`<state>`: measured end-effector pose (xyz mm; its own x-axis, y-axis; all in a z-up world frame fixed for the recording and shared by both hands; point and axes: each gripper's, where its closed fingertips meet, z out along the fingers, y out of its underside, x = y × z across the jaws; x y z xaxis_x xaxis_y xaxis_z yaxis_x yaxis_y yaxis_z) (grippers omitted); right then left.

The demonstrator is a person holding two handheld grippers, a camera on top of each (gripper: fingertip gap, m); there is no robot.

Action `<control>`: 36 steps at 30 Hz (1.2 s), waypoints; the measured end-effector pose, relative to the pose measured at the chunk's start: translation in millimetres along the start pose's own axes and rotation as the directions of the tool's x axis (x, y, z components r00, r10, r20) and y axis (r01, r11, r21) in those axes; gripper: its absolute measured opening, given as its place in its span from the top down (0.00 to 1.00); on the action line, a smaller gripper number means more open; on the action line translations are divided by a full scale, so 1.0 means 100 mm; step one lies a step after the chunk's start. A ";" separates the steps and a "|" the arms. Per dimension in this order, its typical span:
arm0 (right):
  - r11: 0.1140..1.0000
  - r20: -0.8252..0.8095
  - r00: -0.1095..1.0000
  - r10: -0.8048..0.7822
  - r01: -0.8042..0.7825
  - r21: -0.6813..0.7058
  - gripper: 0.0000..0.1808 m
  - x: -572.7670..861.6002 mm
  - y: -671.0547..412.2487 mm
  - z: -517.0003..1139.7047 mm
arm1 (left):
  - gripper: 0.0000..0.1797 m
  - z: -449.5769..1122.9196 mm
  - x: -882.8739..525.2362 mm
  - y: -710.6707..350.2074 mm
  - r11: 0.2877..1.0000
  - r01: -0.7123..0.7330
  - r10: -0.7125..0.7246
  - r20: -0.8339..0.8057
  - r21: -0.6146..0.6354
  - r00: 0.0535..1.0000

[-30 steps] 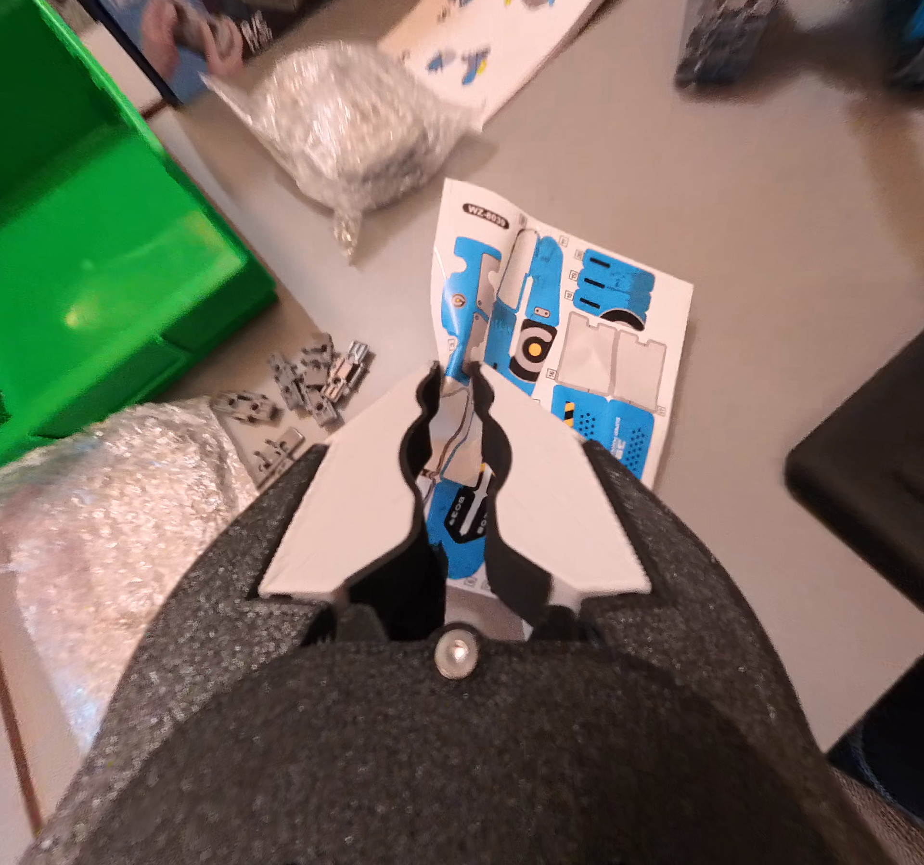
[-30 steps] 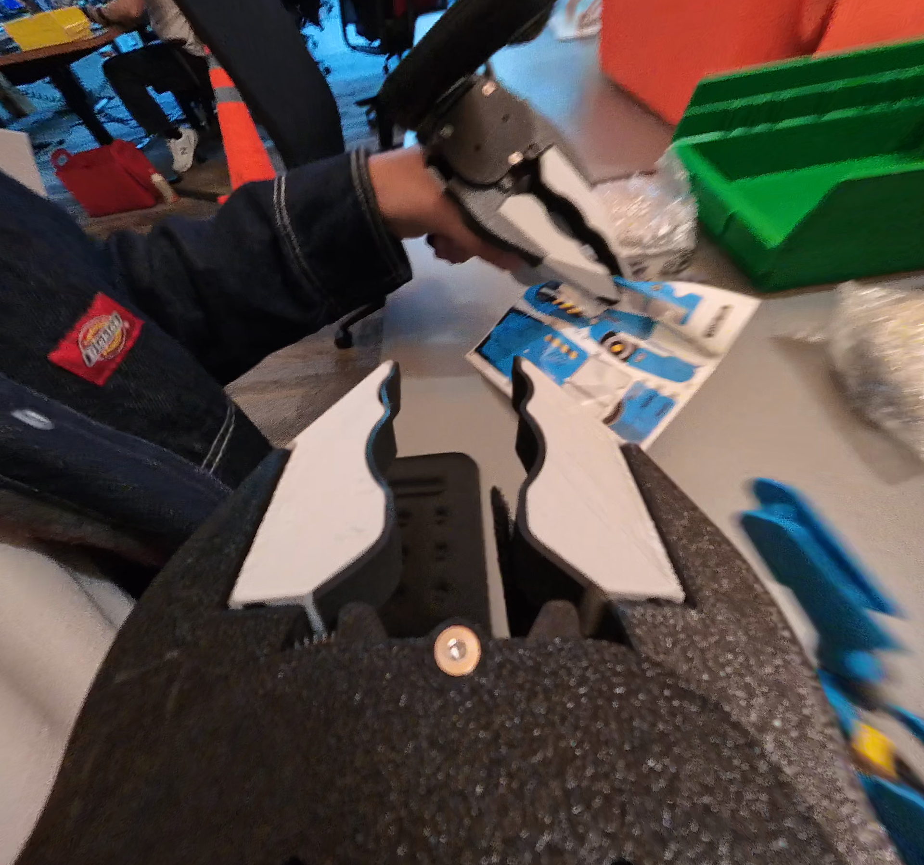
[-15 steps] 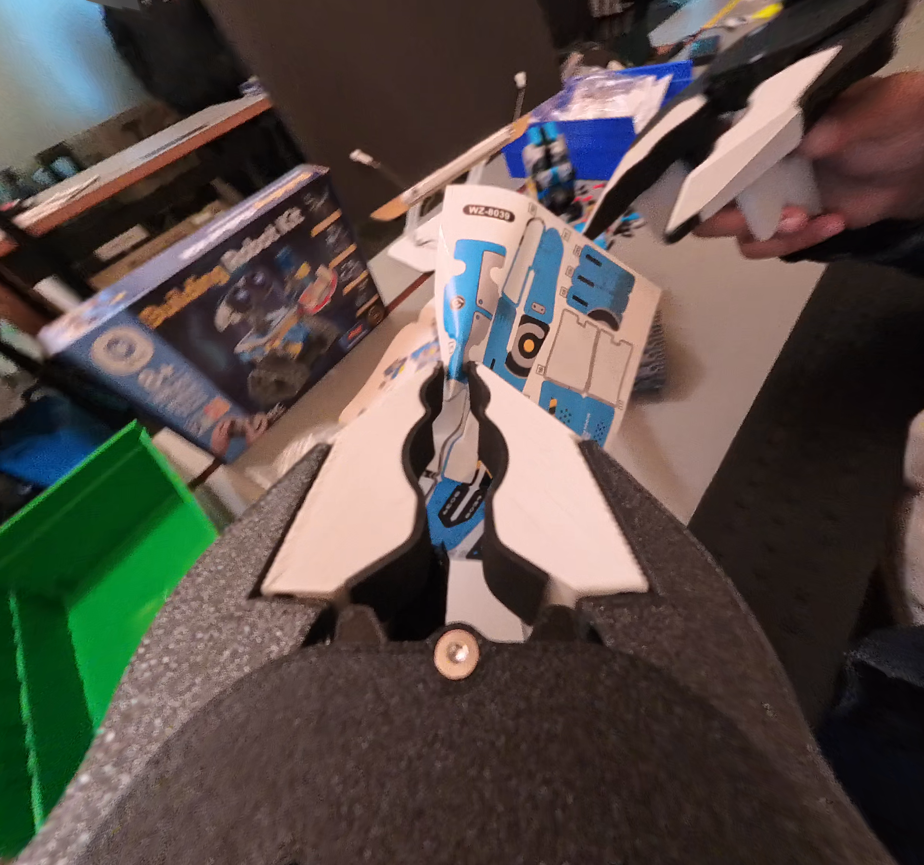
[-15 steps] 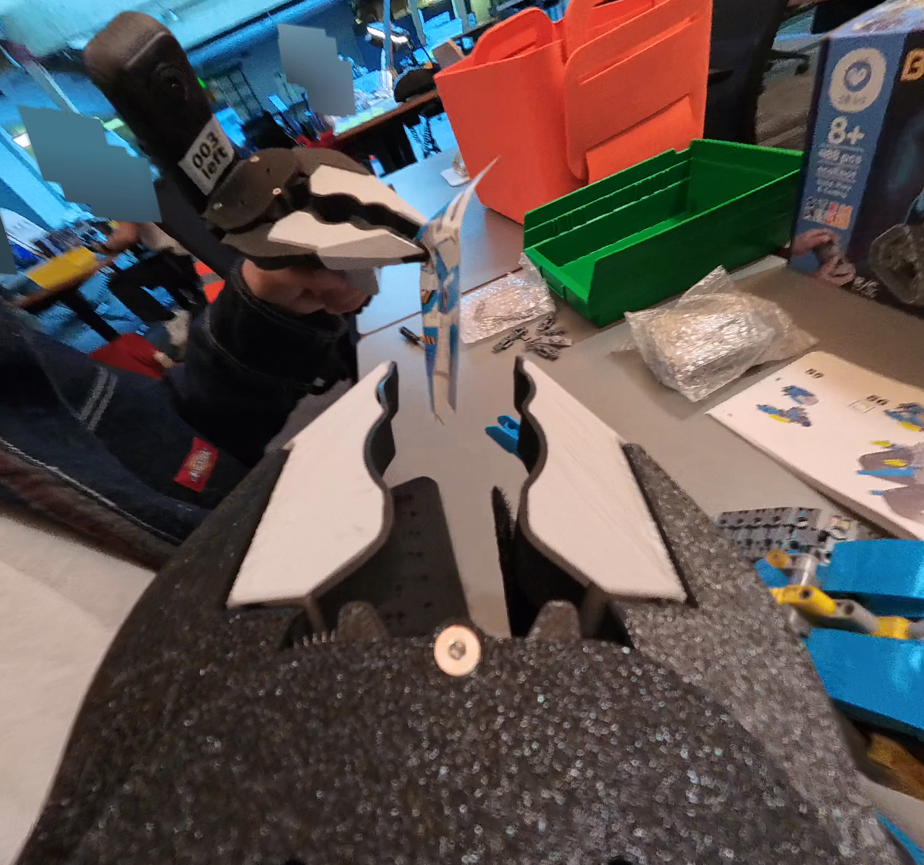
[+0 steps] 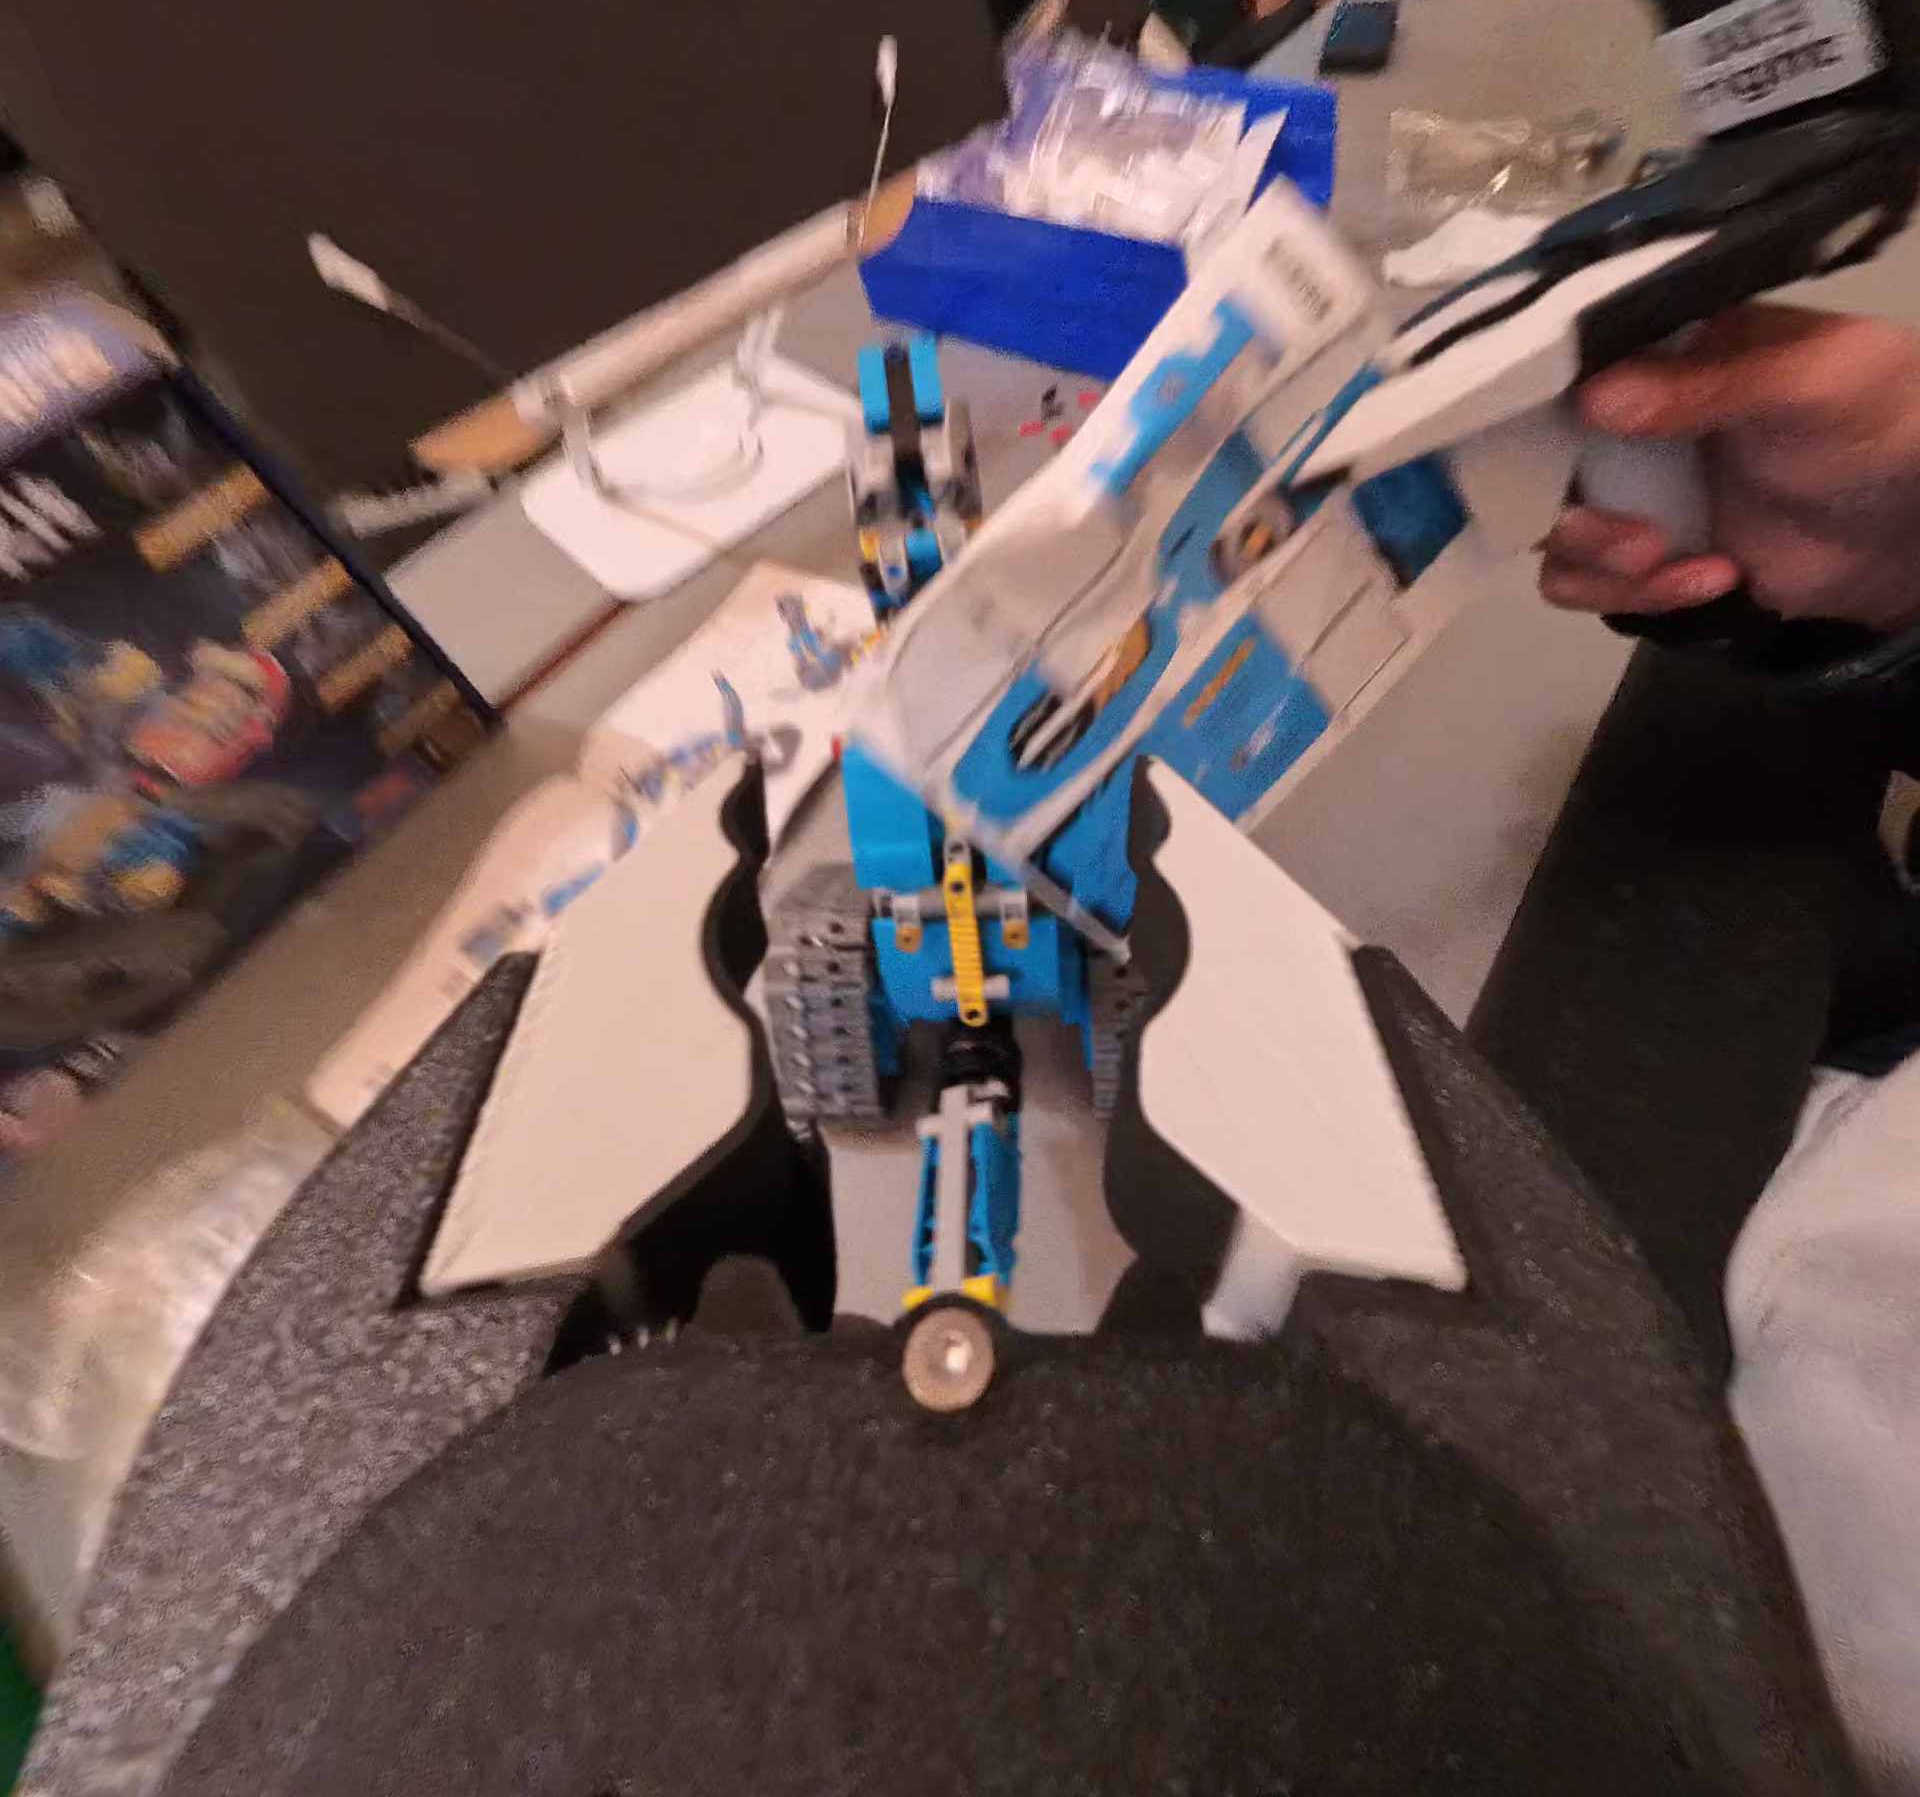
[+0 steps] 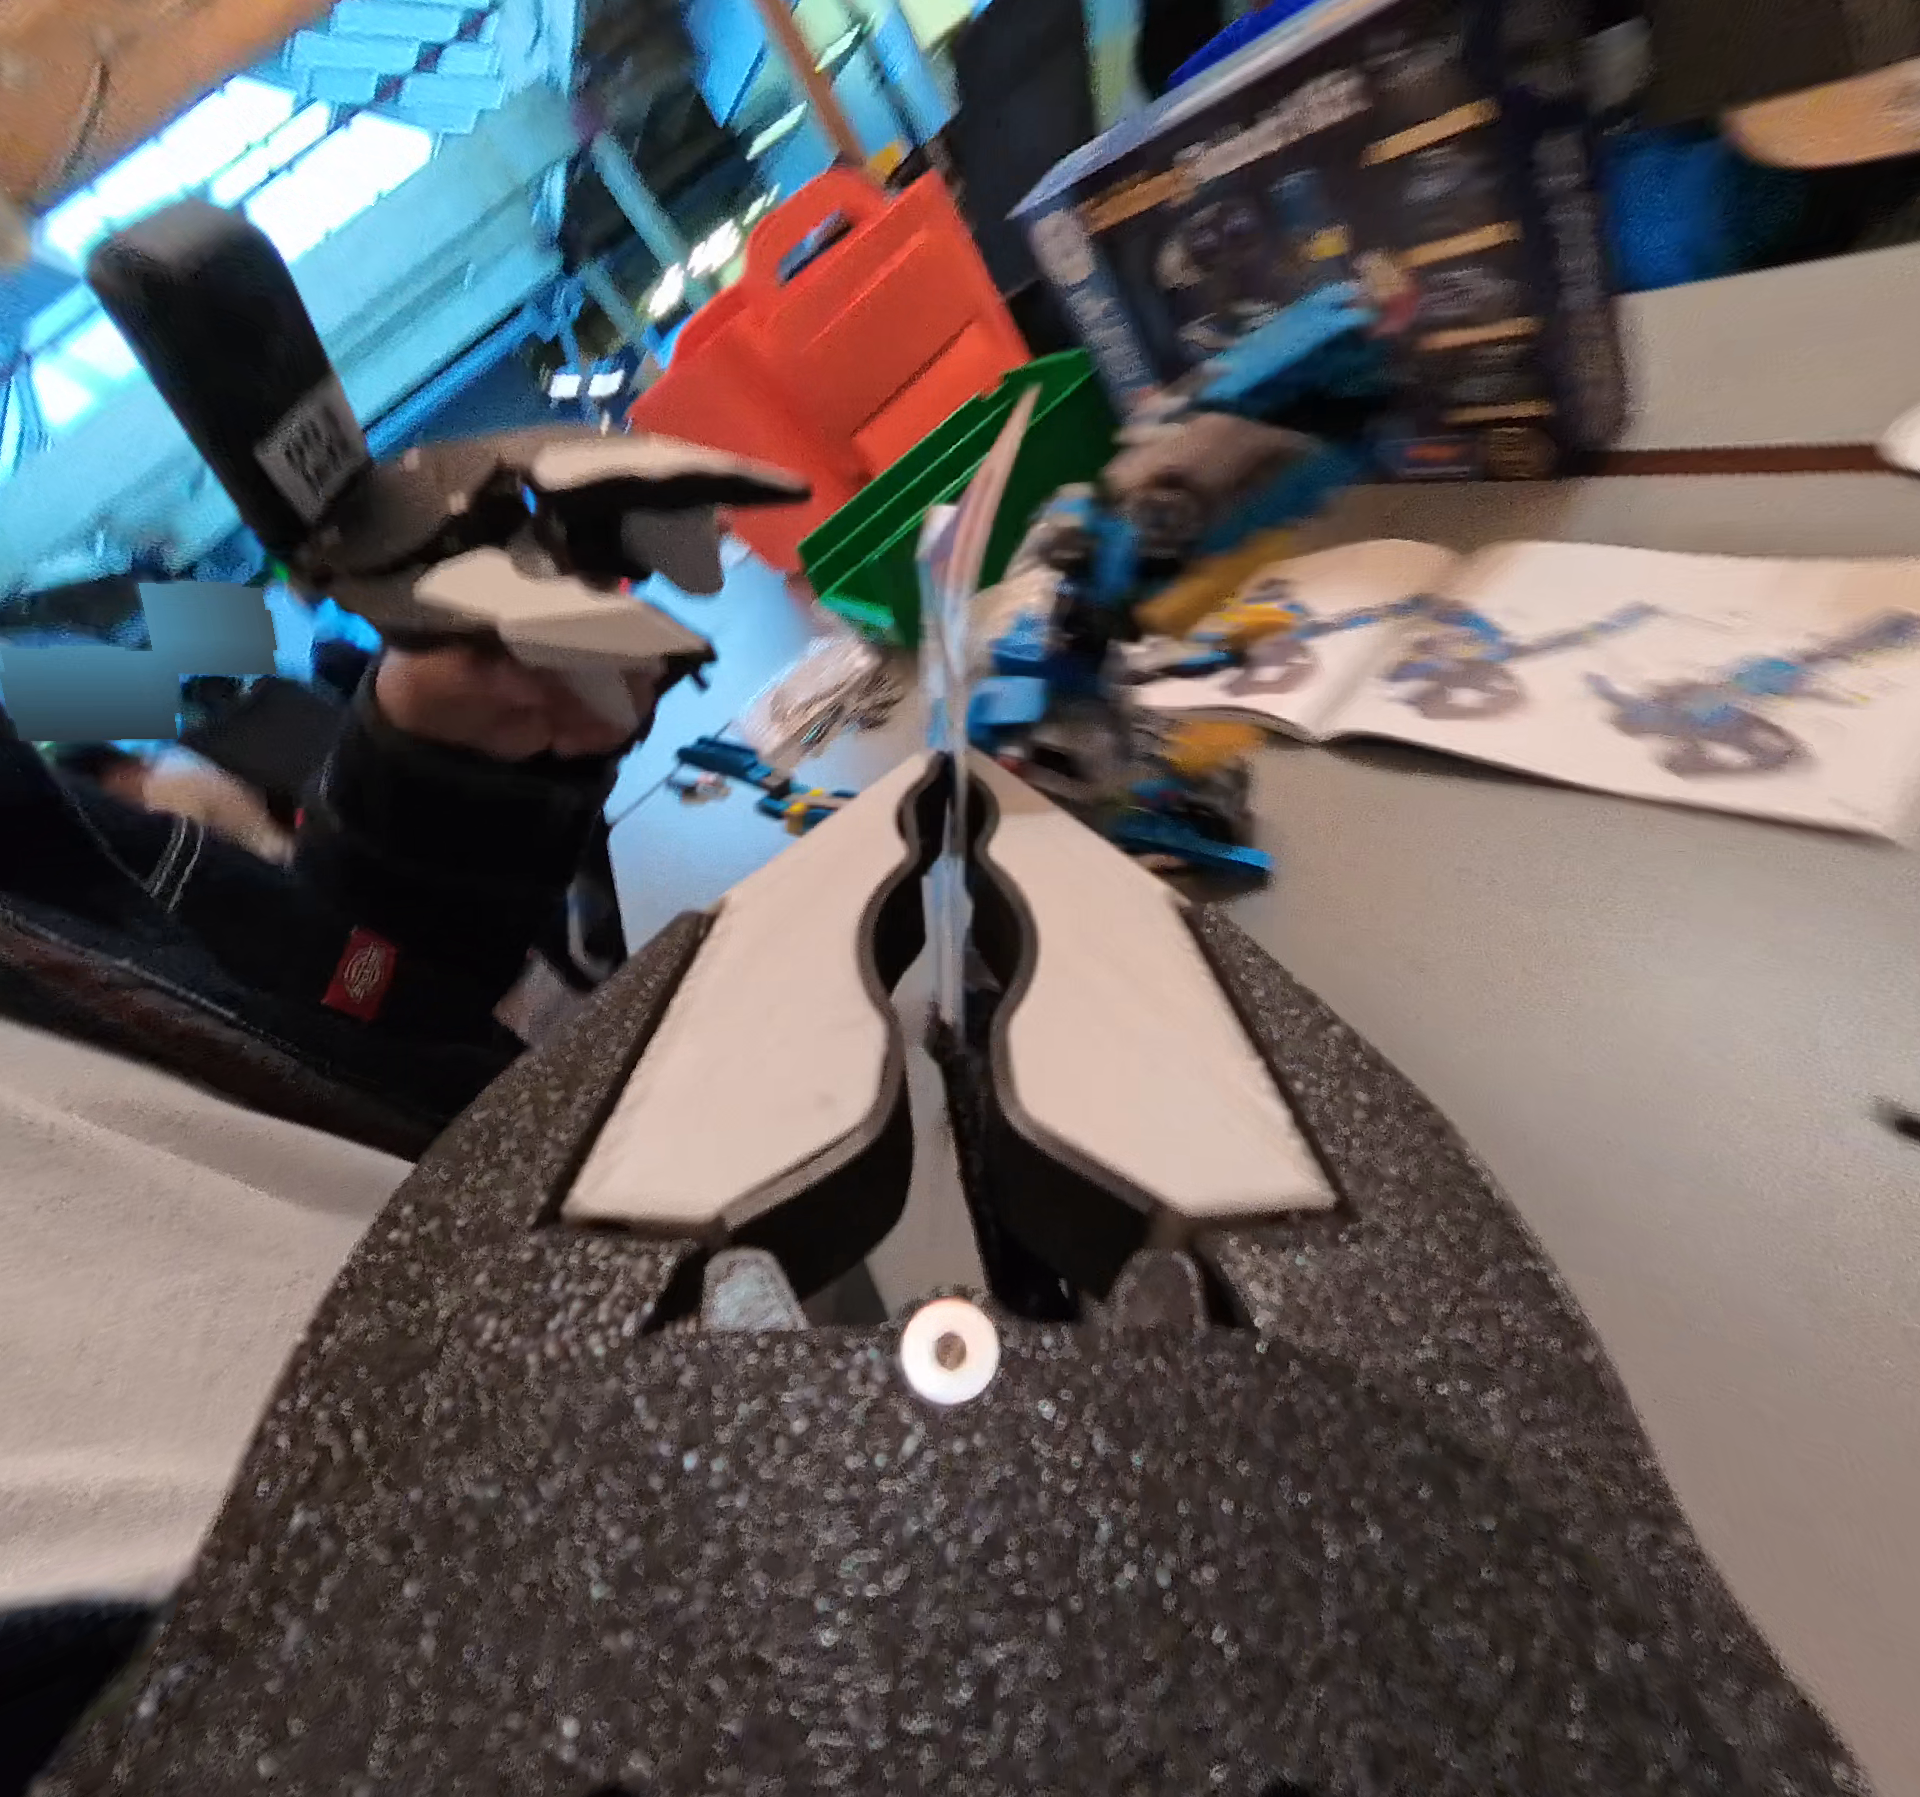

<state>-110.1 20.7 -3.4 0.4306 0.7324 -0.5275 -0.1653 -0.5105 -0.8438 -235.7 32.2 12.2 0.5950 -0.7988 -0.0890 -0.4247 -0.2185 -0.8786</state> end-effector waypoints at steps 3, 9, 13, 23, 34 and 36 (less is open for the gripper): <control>0.983 -0.054 0.989 0.138 -0.130 0.130 1.00 0.53 -0.01 -0.60 | 0.57 0.34 0.02 0.35 0.988 0.064 -0.055 0.066 -0.140 0.996; 0.905 -0.079 0.924 0.374 -0.345 0.249 1.00 1.37 0.28 -1.13 | 0.58 0.68 0.05 0.50 0.965 0.040 -0.007 0.129 -0.259 0.992; 0.912 -0.020 0.925 0.379 -0.369 0.181 1.00 1.34 0.44 -0.90 | 0.62 0.79 -0.03 0.57 0.944 0.041 0.005 0.136 -0.329 0.991; 0.926 -0.037 0.931 0.363 -0.357 0.122 1.00 1.35 0.55 -0.80 | 0.62 0.56 -0.20 0.72 0.919 0.007 0.042 0.116 -0.394 0.992; 0.948 -0.196 0.931 0.308 -0.318 -0.019 1.00 1.47 0.81 -0.67 | 0.52 0.40 -0.43 0.65 0.953 0.037 0.063 0.318 -0.299 0.946; 0.953 -0.240 0.930 0.278 -0.298 -0.048 1.00 1.44 0.83 -0.69 | 0.53 0.32 -0.30 0.50 0.975 0.017 0.064 0.355 -0.220 0.933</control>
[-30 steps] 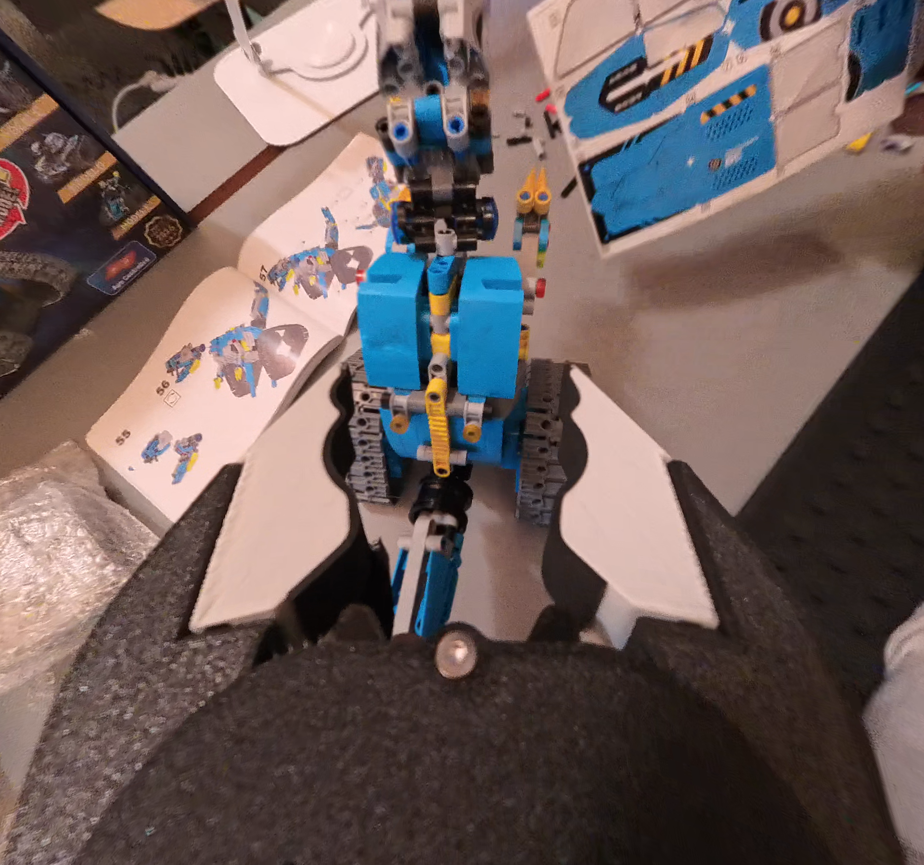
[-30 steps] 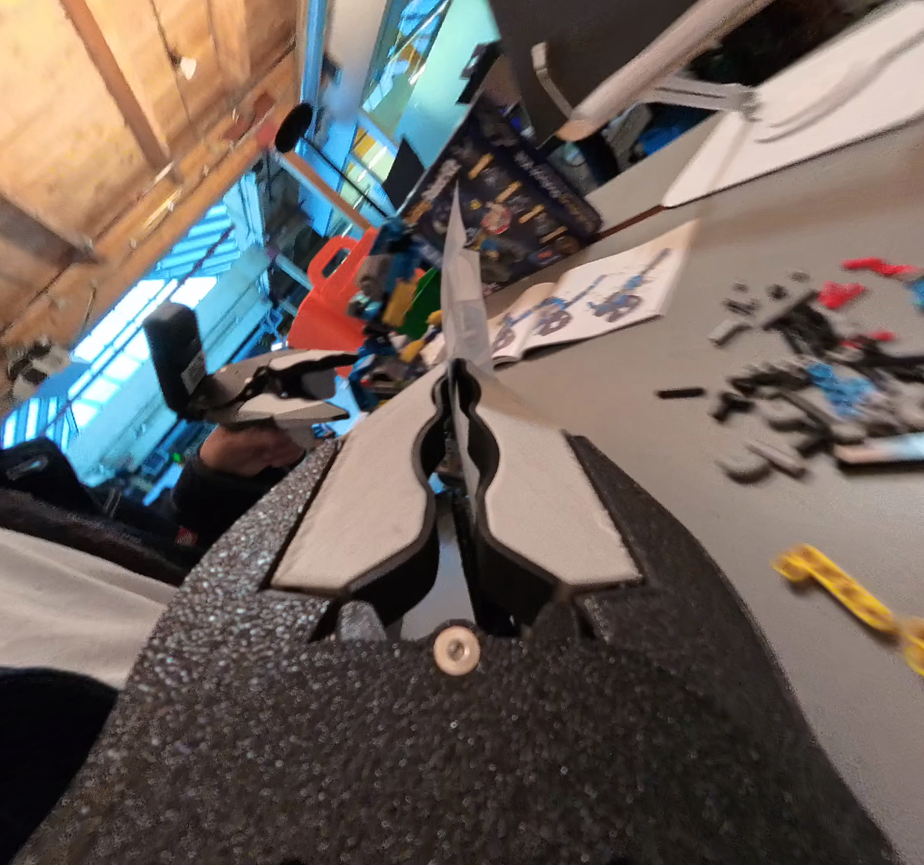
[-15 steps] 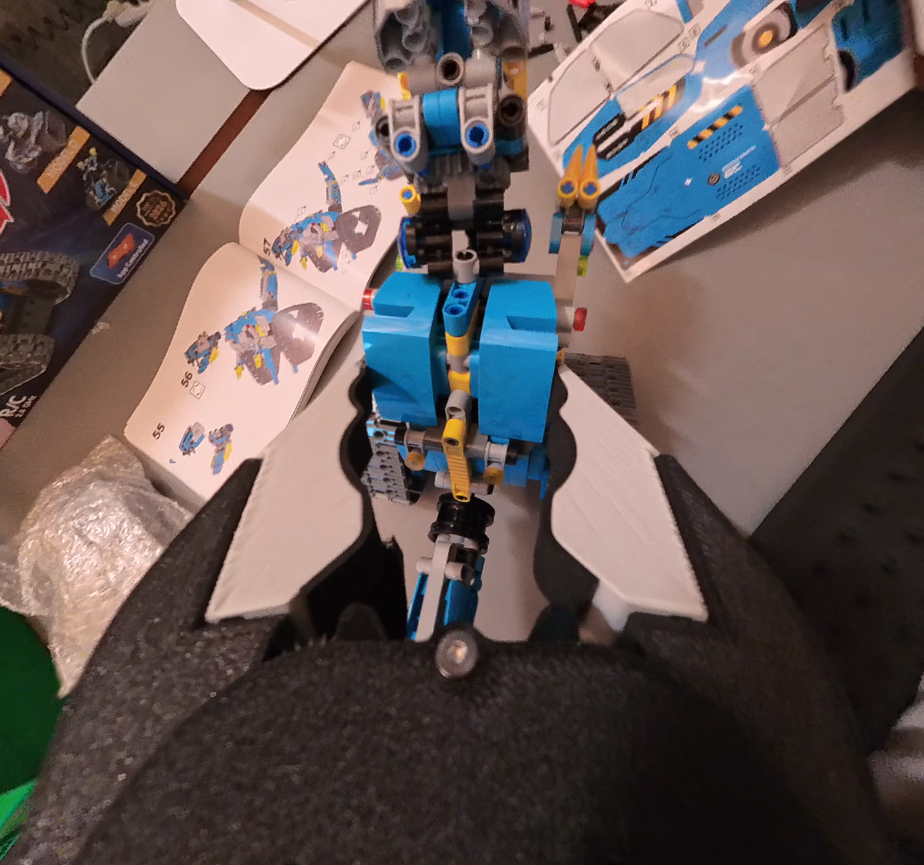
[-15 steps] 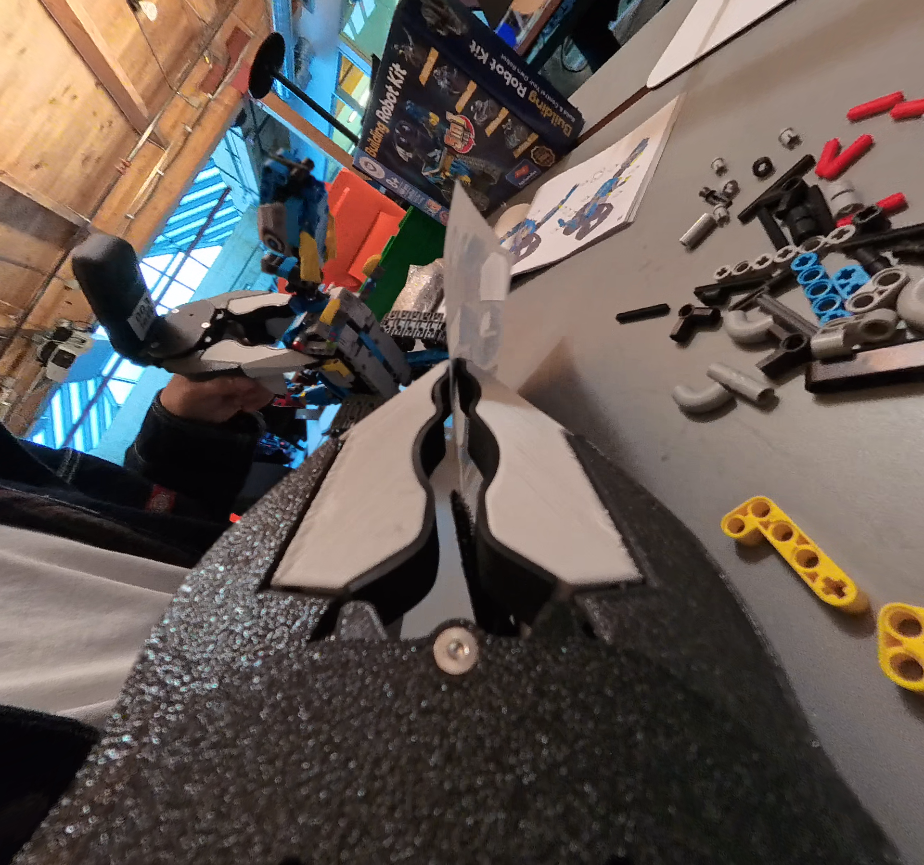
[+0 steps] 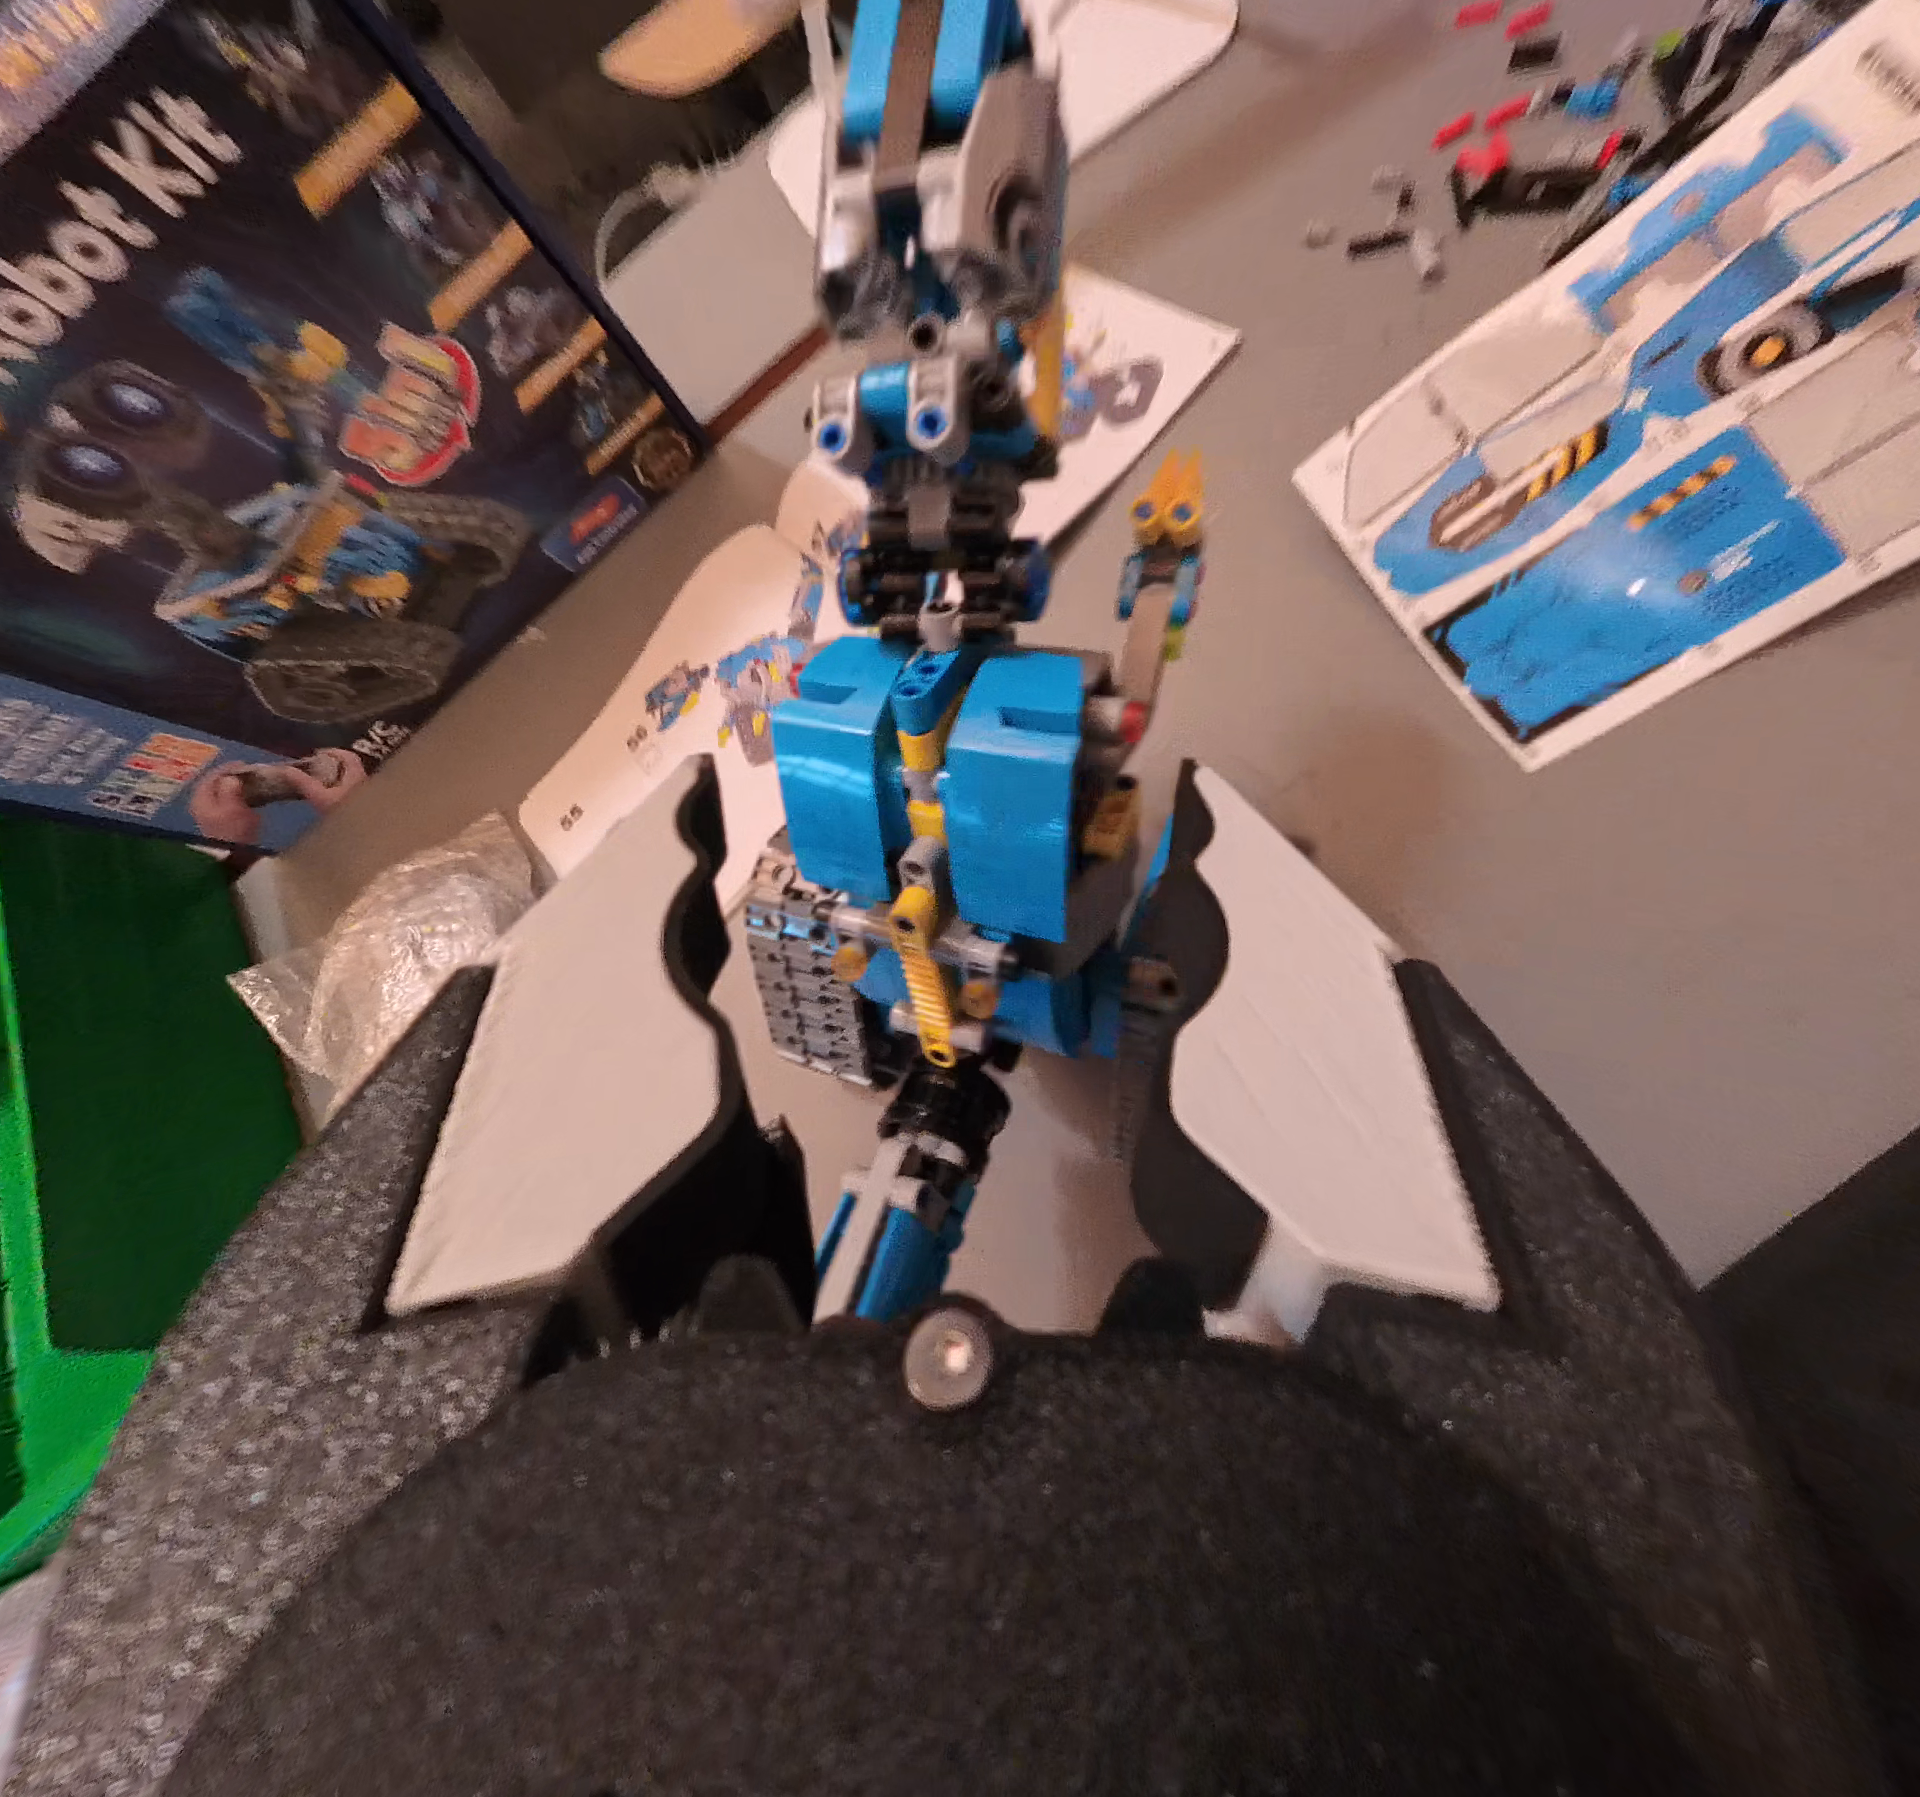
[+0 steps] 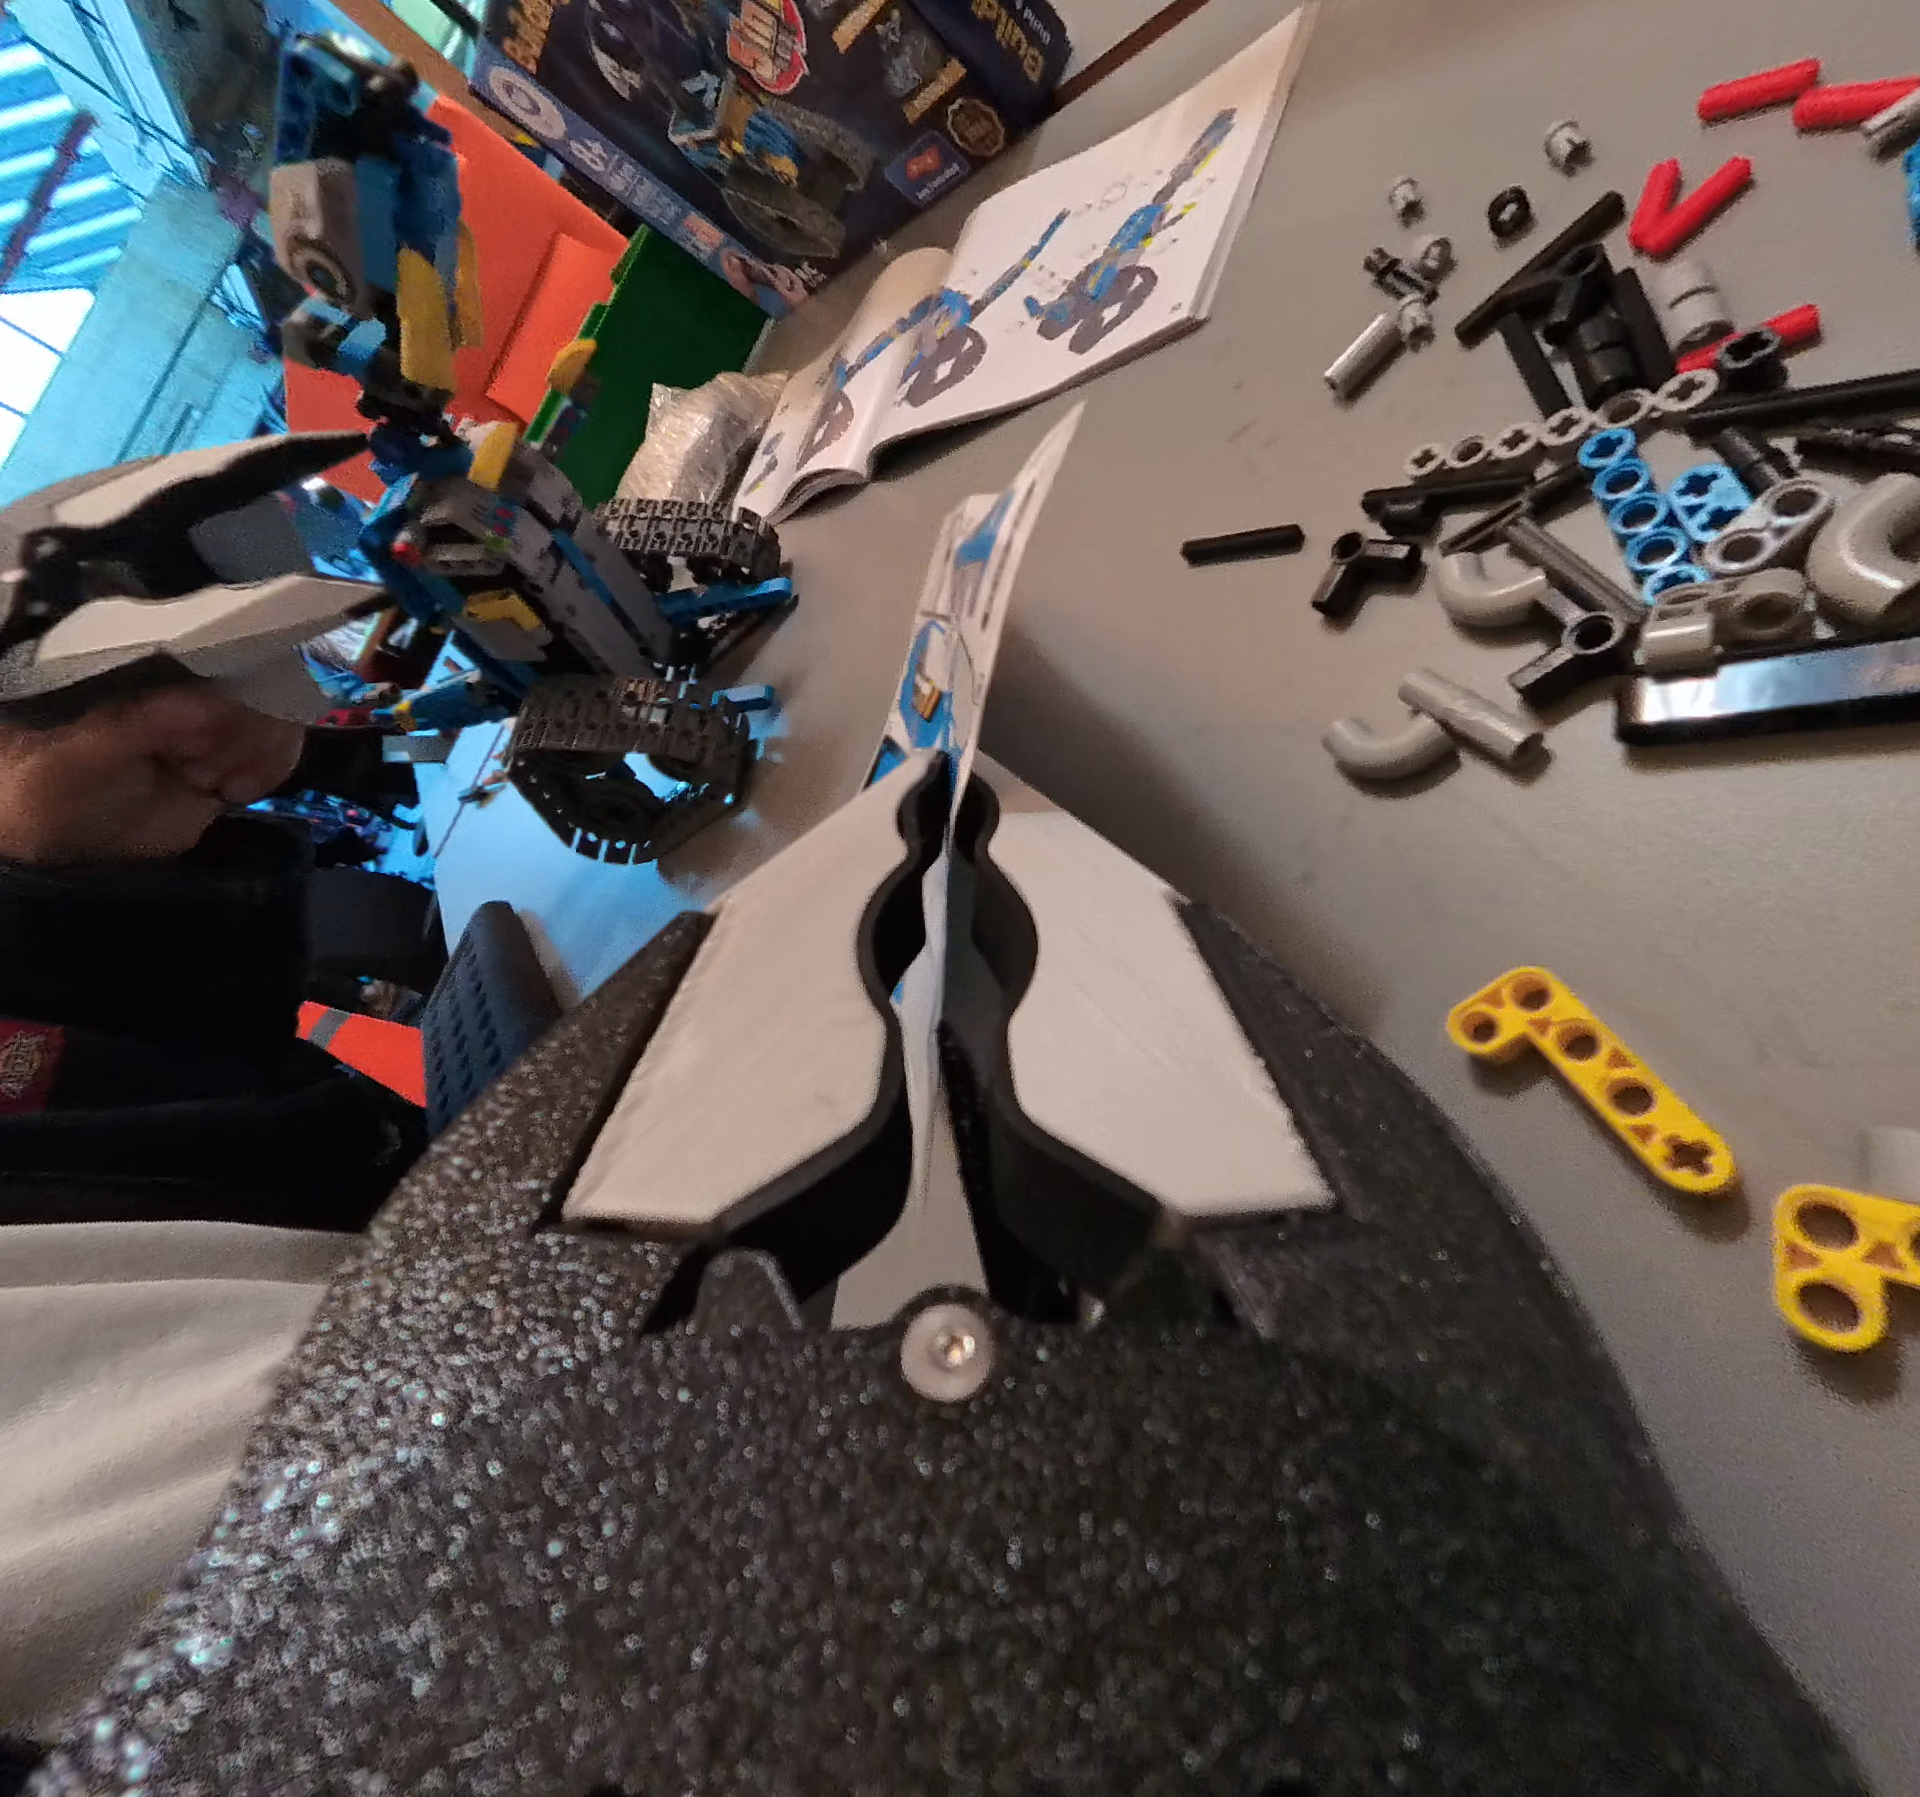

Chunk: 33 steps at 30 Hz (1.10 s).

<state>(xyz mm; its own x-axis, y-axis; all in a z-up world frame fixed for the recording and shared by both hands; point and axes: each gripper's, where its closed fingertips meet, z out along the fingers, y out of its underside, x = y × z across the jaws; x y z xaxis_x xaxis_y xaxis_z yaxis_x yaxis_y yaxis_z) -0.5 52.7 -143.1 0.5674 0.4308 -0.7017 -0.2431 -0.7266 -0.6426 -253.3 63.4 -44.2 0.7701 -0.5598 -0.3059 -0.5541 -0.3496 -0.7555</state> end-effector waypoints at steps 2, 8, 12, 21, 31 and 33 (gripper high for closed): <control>1.000 0.048 0.999 0.006 -0.006 0.017 1.00 -0.19 -0.03 -0.05 | 0.54 -0.15 0.09 -0.09 0.994 0.056 -0.059 0.028 0.089 0.998; 0.993 0.312 0.948 0.062 -0.092 0.080 1.00 -0.97 -0.15 -0.26 | 0.64 -0.47 0.54 -0.23 0.942 0.179 -0.142 -0.146 0.284 0.979; 0.988 0.527 0.847 0.070 -0.132 0.080 1.00 -1.56 -0.16 -0.51 | 0.66 -0.55 1.31 -0.20 0.860 0.447 -0.226 -0.603 0.244 0.765; 0.997 0.649 0.761 0.007 -0.052 0.051 1.00 -2.07 0.17 -0.74 | 0.64 -0.94 1.42 -0.26 0.605 0.793 -0.240 -0.933 0.074 0.269; 0.997 0.612 0.791 0.029 -0.068 0.041 1.00 -2.11 0.42 -0.68 | 0.84 -1.07 1.49 -0.17 0.575 0.817 -0.225 -0.954 0.033 0.197; 0.999 0.590 0.807 0.013 -0.041 0.035 1.00 -2.10 0.47 -0.65 | 0.85 -1.07 1.55 -0.17 0.593 0.805 -0.218 -0.957 0.026 0.191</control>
<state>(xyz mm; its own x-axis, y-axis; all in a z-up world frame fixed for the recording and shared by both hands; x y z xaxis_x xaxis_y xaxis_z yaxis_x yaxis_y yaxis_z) -80.0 -106.8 -6.6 -0.0097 0.6543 -0.7562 -0.2937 -0.7247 -0.6233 -157.8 -97.8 -16.8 -0.0342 -0.7500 0.6606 0.2999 -0.6382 -0.7090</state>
